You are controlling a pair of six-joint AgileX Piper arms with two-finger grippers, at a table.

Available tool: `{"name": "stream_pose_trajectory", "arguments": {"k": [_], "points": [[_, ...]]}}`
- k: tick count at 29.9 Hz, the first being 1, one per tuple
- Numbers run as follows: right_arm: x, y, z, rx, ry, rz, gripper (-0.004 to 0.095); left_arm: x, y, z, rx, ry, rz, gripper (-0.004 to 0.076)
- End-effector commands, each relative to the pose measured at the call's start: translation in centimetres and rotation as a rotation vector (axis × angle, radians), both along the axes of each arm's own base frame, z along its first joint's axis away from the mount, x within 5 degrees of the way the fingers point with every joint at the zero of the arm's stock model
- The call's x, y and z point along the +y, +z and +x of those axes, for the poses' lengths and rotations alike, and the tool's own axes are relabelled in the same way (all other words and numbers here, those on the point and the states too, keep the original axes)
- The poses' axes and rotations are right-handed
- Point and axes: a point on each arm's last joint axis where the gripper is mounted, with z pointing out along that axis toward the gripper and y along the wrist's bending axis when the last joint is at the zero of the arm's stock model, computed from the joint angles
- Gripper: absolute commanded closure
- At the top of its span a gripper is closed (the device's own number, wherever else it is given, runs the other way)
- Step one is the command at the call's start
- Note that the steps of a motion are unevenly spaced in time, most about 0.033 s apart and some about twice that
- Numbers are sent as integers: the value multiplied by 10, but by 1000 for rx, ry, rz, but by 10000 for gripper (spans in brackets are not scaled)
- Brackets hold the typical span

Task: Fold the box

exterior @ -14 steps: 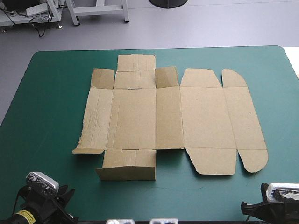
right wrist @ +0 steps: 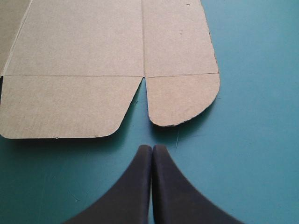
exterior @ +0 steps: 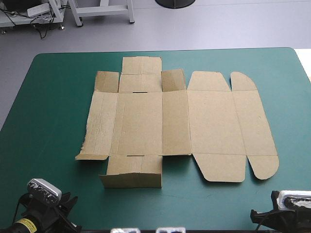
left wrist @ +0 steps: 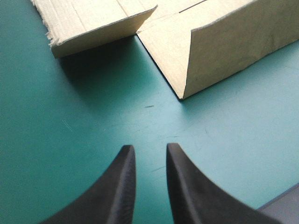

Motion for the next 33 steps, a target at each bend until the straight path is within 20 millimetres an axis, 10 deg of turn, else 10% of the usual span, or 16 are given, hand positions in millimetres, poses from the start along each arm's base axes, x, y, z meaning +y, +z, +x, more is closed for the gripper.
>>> {"name": "stream_pose_trajectory", "arguments": {"k": [1, 10, 20, 27, 33], "points": [[-1, 13, 3, -68, -3, -10, 913, -3, 11, 3, -53, 3, -50, 557], [-1, 13, 3, -68, -3, -10, 913, -8, 82, 21, -215, -2, -97, 696], [-1, 13, 3, -68, -3, -10, 913, -30, 188, 138, -322, 58, -15, 704], [-1, 13, 3, -69, -5, -11, 913, -32, 193, 221, -182, 208, 151, 705], [-1, 13, 3, -69, -5, -11, 913, 15, 174, 275, 55, 379, 130, 711]]}}
